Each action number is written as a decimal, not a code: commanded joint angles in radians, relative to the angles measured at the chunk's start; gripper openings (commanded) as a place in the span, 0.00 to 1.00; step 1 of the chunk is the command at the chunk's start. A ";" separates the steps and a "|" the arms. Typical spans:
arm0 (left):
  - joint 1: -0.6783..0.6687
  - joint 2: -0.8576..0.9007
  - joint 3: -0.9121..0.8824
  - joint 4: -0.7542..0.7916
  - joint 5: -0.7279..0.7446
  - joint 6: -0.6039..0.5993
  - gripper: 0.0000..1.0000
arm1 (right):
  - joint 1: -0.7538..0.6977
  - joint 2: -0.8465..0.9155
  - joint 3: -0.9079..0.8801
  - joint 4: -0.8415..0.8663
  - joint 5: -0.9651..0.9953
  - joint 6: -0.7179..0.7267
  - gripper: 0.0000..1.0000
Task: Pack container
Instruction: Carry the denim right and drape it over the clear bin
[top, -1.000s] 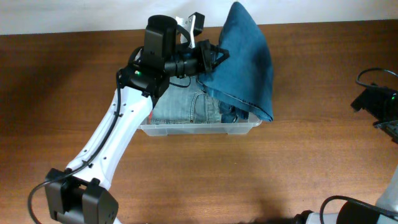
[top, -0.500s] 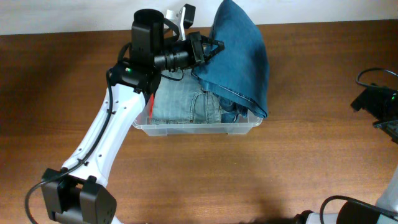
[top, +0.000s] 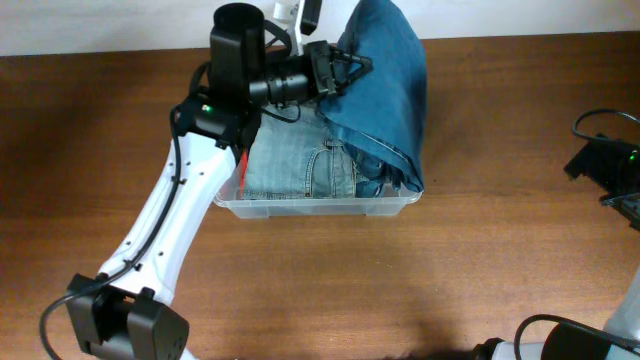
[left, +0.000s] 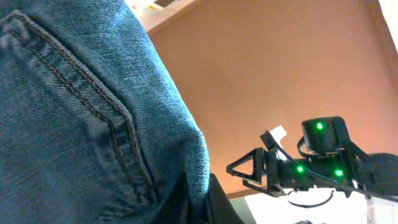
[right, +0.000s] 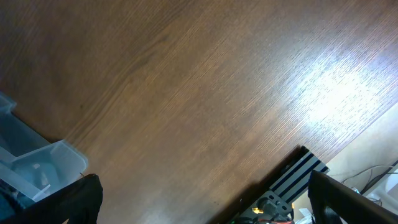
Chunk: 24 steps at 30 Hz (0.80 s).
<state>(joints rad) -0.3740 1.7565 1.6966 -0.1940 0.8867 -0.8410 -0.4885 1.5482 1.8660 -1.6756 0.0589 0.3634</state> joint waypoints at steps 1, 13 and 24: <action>-0.019 -0.022 0.053 0.044 0.041 -0.011 0.00 | -0.004 -0.004 0.002 0.000 0.002 0.005 0.99; 0.039 -0.021 0.053 -0.134 0.037 0.113 0.01 | -0.004 -0.004 0.002 0.000 0.002 0.005 0.98; 0.098 -0.021 0.053 -0.402 0.035 0.256 0.15 | -0.004 -0.004 0.002 0.000 0.002 0.005 0.99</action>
<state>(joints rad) -0.3195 1.7569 1.7084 -0.5373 0.8856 -0.6640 -0.4885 1.5482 1.8660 -1.6756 0.0589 0.3634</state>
